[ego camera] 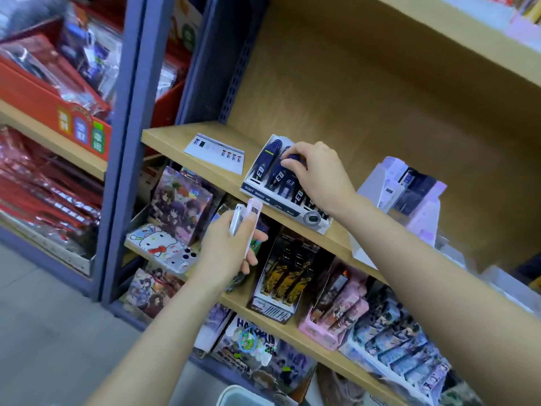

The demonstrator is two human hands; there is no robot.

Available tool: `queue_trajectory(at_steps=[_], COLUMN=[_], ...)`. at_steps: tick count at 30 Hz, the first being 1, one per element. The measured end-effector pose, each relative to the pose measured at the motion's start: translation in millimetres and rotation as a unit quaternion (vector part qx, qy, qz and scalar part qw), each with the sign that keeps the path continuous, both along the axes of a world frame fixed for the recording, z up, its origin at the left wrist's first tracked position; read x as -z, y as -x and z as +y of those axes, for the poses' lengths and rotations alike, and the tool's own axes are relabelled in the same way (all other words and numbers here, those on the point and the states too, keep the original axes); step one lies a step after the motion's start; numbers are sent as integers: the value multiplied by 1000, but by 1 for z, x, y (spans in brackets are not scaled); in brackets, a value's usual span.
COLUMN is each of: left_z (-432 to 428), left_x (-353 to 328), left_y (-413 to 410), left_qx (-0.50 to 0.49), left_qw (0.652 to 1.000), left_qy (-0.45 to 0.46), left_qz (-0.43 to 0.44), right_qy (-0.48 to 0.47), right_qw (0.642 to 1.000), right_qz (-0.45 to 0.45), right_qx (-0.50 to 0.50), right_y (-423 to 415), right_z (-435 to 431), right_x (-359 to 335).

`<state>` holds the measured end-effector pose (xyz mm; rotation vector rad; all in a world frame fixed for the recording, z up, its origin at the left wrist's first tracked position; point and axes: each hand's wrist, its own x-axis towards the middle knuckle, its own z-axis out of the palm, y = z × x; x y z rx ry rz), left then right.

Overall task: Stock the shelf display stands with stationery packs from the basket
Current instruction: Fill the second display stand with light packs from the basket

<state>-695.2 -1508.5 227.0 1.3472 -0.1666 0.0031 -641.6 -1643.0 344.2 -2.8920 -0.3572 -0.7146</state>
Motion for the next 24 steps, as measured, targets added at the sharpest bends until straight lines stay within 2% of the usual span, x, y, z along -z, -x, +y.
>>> queue_trajectory(at_steps=[6, 9, 13, 17, 21, 24], left_z=[3, 4, 3, 3, 2, 0], left_x=[0, -2, -4, -5, -5, -3], left_y=[-1, -2, -2, -2, -2, -1], left_qx=[-3, -6, -3, 0, 2, 16], left_qw=[1000, 1000, 1000, 1000, 1000, 1000], left_qy=[-6, 3, 16, 19, 6, -17], left_qz=[7, 7, 4, 8, 11, -5], right_qy=[24, -7, 12, 10, 63, -35], right_qw=[999, 998, 1000, 1000, 997, 996], right_qz=[46, 62, 13, 7, -39, -74], right_qx=[-5, -2, -5, -7, -5, -21], right_y=[-10, -16, -18, -21, -16, 4], right_z=[1, 0, 2, 2, 1, 5], right_x=[-8, -5, -4, -1, 4, 16])
